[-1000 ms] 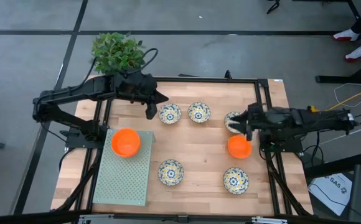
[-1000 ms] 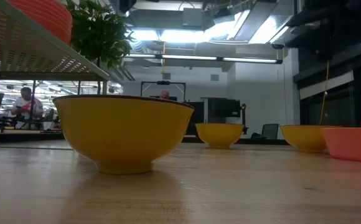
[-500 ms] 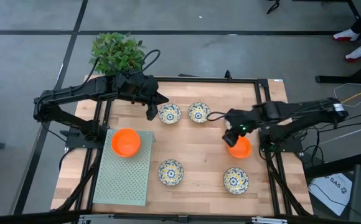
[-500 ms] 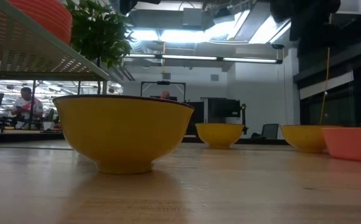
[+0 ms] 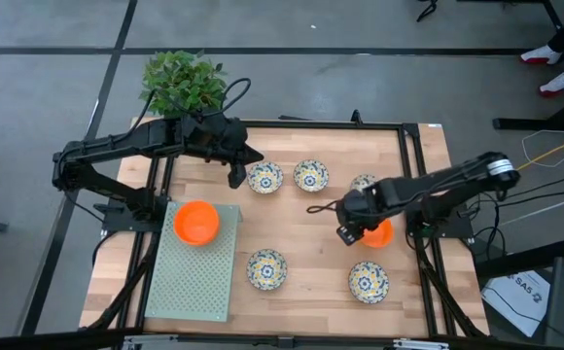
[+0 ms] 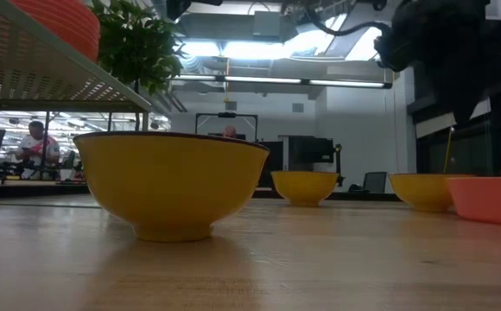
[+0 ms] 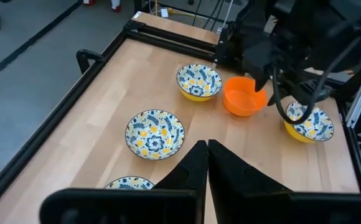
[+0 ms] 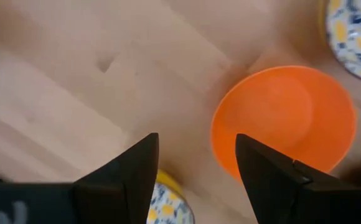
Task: Pick & Place Mini bowls
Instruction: Stack the orange bowl on top of the orange bowl on the shelf
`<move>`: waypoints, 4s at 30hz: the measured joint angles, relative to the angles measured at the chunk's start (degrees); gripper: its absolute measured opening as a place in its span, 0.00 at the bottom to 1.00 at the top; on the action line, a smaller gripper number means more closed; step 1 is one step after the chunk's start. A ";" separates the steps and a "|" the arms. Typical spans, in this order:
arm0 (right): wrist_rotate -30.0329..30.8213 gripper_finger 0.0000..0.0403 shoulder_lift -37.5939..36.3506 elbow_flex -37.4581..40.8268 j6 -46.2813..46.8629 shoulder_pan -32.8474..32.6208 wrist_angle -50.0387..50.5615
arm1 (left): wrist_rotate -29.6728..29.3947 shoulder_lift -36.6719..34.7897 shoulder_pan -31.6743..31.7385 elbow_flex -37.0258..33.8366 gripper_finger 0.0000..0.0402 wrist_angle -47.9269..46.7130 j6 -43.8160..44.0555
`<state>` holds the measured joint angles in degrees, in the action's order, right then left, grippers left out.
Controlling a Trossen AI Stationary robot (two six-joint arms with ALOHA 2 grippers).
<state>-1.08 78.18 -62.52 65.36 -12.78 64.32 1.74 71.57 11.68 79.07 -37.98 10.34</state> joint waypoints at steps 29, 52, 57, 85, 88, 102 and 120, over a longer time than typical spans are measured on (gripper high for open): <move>3.04 0.53 3.03 17.27 6.65 -4.13 -17.10 | 0.04 -0.02 0.00 -0.04 0.01 0.00 -1.09; -1.77 0.02 -2.95 12.20 -7.36 -4.26 -24.57 | 3.41 -0.04 0.00 -0.04 0.04 0.29 -3.57; -2.89 0.01 -8.23 9.33 -17.93 -3.27 -27.75 | 10.98 -0.04 0.00 -0.04 0.14 2.90 -4.90; -22.97 0.01 3.20 -19.30 -74.25 3.35 -29.06 | 46.16 15.82 -3.39 11.10 0.34 1.95 -24.65; -24.14 0.02 3.80 -20.16 -74.89 3.33 -30.89 | 46.46 15.80 -3.45 11.10 0.33 1.72 -25.05; -25.65 0.02 3.92 -20.20 -76.82 4.66 -36.84 | 46.94 16.46 -6.19 11.13 0.29 0.61 -26.37; -26.71 0.02 3.86 -20.20 -75.73 4.83 -39.98 | 55.68 15.65 -1.37 11.13 0.24 2.75 -22.51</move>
<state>-27.79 82.04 -82.72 -10.37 -7.95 24.34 57.42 87.22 10.31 90.19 -35.23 -12.16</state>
